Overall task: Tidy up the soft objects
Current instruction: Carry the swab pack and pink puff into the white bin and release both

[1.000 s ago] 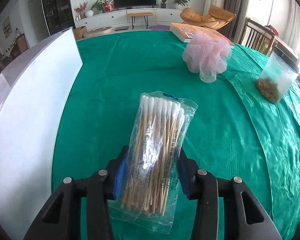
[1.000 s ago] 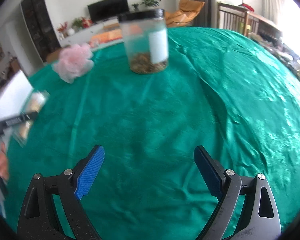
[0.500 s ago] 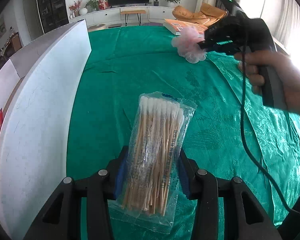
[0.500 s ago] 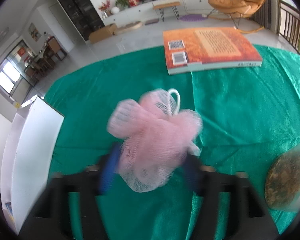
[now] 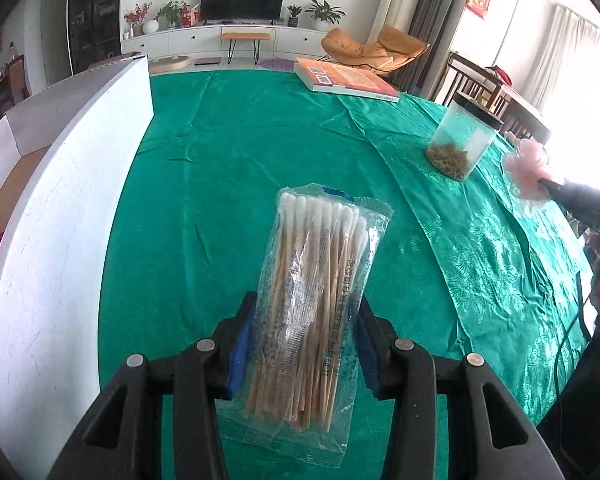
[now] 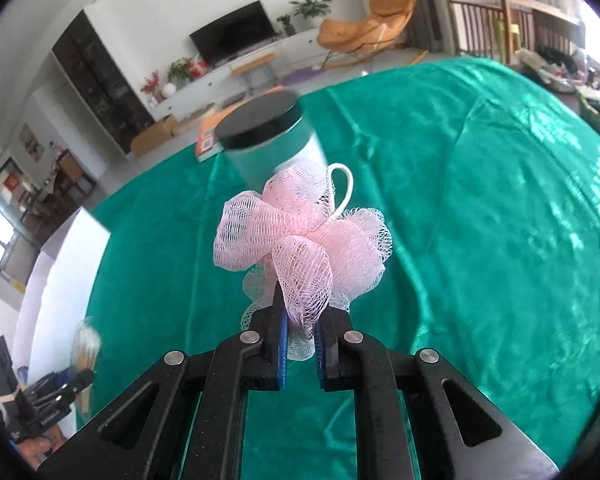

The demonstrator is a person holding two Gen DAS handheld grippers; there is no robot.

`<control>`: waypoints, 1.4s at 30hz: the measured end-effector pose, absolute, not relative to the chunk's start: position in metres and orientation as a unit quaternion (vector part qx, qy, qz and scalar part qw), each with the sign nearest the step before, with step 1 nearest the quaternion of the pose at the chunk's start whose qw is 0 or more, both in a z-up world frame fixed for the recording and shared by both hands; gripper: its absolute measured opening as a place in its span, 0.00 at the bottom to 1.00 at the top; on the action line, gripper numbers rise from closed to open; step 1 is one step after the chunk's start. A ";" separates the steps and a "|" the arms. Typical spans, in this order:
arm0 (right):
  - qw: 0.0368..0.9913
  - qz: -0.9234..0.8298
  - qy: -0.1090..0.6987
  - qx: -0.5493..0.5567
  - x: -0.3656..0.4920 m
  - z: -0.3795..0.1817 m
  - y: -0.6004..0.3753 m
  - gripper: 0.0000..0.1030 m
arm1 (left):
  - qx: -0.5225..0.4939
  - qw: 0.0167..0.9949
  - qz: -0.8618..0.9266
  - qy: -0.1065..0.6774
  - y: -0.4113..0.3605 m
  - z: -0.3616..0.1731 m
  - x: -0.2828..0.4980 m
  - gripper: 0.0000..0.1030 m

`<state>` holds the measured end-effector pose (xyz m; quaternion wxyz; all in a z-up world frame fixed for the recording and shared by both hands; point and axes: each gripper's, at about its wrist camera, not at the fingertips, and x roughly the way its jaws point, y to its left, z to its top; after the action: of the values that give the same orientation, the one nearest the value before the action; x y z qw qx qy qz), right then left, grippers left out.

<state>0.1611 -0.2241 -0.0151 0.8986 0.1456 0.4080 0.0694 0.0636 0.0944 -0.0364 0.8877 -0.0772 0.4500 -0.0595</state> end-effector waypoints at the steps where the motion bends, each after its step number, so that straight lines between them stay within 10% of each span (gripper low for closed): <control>1: 0.903 0.056 0.404 0.135 0.177 -0.012 -0.233 0.12 | -0.080 0.889 -0.061 0.448 0.094 -0.032 0.063 0.43; 10: 0.859 0.000 0.495 0.132 0.275 -0.065 -0.271 0.11 | -0.100 0.891 -0.056 0.439 0.109 0.000 0.061 0.43; 16: 0.910 0.044 0.392 0.123 0.229 0.015 -0.248 0.12 | -0.190 0.895 -0.076 0.397 0.159 0.048 0.052 0.43; 25: 0.858 0.354 0.357 0.101 0.131 0.113 -0.011 0.12 | -0.154 0.906 0.098 0.383 0.299 0.080 -0.003 0.44; 28: 0.807 0.446 0.373 0.105 0.094 0.113 0.083 0.13 | -0.123 0.890 0.168 0.407 0.333 0.069 -0.021 0.62; 30: 0.780 0.479 0.389 0.104 0.073 0.106 0.134 0.30 | -0.121 0.887 0.194 0.402 0.347 0.062 -0.036 0.89; 33: 0.752 0.490 0.432 0.089 0.051 0.081 0.187 0.75 | -0.108 0.891 0.228 0.378 0.353 0.060 -0.057 0.97; 42: 0.791 0.438 0.427 -0.017 0.016 0.072 0.200 0.75 | -0.052 0.858 0.315 0.403 0.338 0.053 -0.070 0.98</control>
<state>0.0161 0.1998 0.0716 0.7910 -0.0173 0.4269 0.4378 -0.0703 0.3385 0.0534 0.8580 -0.0522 0.4027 0.3146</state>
